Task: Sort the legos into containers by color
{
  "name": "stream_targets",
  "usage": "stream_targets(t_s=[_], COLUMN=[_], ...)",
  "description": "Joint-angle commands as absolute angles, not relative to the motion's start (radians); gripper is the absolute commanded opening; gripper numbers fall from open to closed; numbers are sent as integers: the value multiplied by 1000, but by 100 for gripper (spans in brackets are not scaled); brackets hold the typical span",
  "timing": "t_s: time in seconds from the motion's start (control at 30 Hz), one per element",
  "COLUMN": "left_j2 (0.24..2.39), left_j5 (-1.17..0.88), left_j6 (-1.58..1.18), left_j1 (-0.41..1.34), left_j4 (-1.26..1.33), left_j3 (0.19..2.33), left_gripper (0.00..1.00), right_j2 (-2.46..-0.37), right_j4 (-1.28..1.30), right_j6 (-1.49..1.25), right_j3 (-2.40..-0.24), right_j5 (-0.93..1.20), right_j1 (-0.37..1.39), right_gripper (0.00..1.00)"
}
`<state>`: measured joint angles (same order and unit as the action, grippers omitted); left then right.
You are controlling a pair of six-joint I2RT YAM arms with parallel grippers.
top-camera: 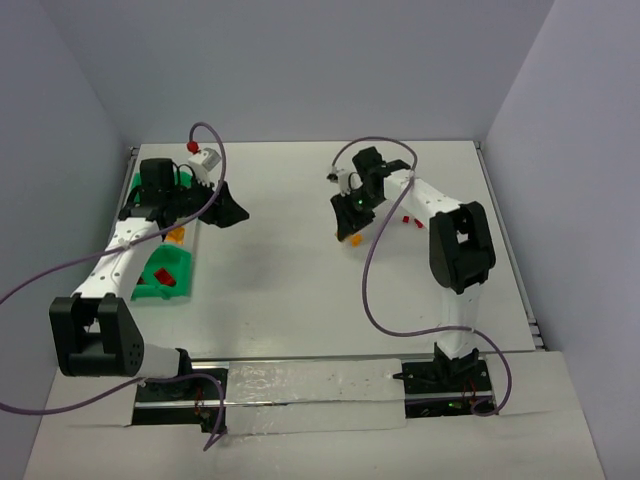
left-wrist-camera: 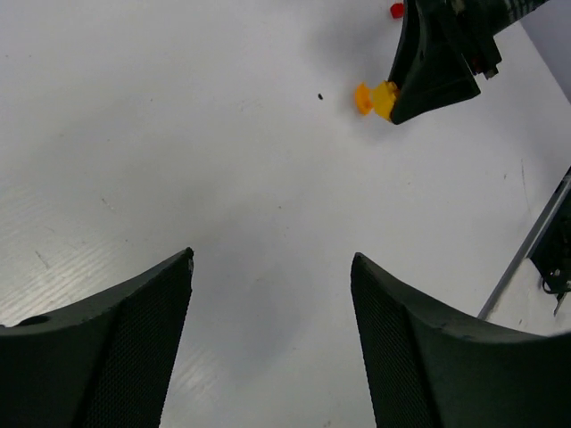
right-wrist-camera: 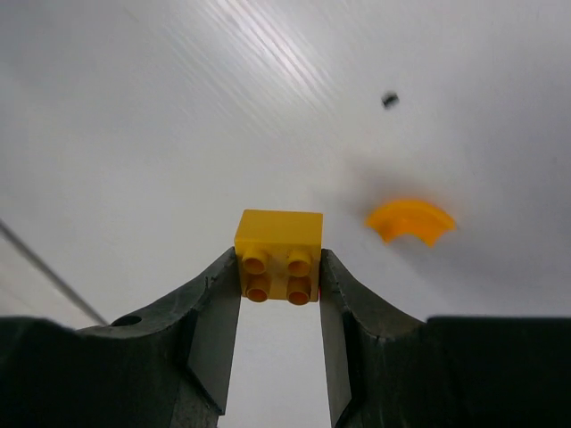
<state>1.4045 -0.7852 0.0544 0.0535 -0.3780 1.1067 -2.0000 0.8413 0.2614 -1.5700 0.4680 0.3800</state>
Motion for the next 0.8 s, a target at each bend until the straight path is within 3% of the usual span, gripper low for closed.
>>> stream_targets(t_s=[0.0,0.13,0.23,0.37,0.77], left_j2=[1339,1330,1334,1362,1497], left_j5=[-793,-728,-675,-600,-249], left_j6=[-71,-150,-195,-268,-362], left_j1=[81,126,182,248,448], left_j4=[-216,-136,-91,-54,-35], left_j3=[1051,1025,1021,1030,1117], left_gripper=[79,86,90,99,99], right_j2=[-1902,-1903,-1924,-1910,-1911], right_j4=[661,390,400,343,159], right_j6=[-204,-722,-977,-1179,-1567], right_j3=[-1644,-1600,-1609,-1520,-1437], right_j5=[707,725,647,625,700], right_j1=[382,389,396,408,464], right_gripper=[0,0,0,0,0])
